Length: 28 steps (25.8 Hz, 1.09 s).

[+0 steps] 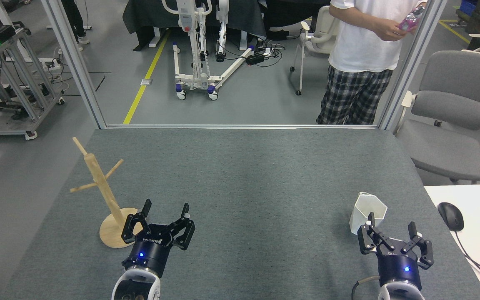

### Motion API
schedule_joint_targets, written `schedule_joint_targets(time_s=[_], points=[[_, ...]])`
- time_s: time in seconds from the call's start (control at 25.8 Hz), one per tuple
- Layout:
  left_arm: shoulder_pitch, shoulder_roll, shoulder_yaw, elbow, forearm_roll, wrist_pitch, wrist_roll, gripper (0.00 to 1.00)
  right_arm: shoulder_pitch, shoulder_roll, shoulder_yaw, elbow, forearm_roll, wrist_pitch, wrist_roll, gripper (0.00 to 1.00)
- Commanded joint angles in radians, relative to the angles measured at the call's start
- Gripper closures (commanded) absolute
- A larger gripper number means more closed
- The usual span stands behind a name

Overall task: Hang cup on storage rack
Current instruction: 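Hold the right gripper open while the white cup is placed in it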

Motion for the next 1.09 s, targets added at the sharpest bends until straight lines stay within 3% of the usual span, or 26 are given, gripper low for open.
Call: schedule_joint_targets(time_s=[0.0, 0.16, 0.39, 0.66, 1.05], points=[[0.000, 0.000, -0.002, 0.002, -0.001, 0.001, 0.000, 0.01, -0.011, -0.015, -0.003, 0.083, 0.004, -0.003, -0.001, 0.01], [0.000, 0.001, -0.002, 0.003, -0.001, 0.001, 0.000, 0.01, -0.013, -0.054, 0.004, 0.123, 0.012, 0.000, -0.001, 0.01], [0.000, 0.000, -0.002, 0.005, 0.001, 0.002, 0.000, 0.01, -0.019, -0.055, 0.007, 0.163, 0.016, 0.001, -0.001, 0.01], [-0.006, 0.000, -0.002, -0.003, -0.001, 0.001, 0.000, 0.01, -0.100, -0.052, 0.053, 0.229, 0.044, 0.003, -0.001, 0.01], [0.000, 0.001, -0.002, -0.030, -0.002, 0.001, 0.000, 0.01, -0.119, -0.052, 0.070, 0.242, 0.042, -0.003, -0.002, 0.01]])
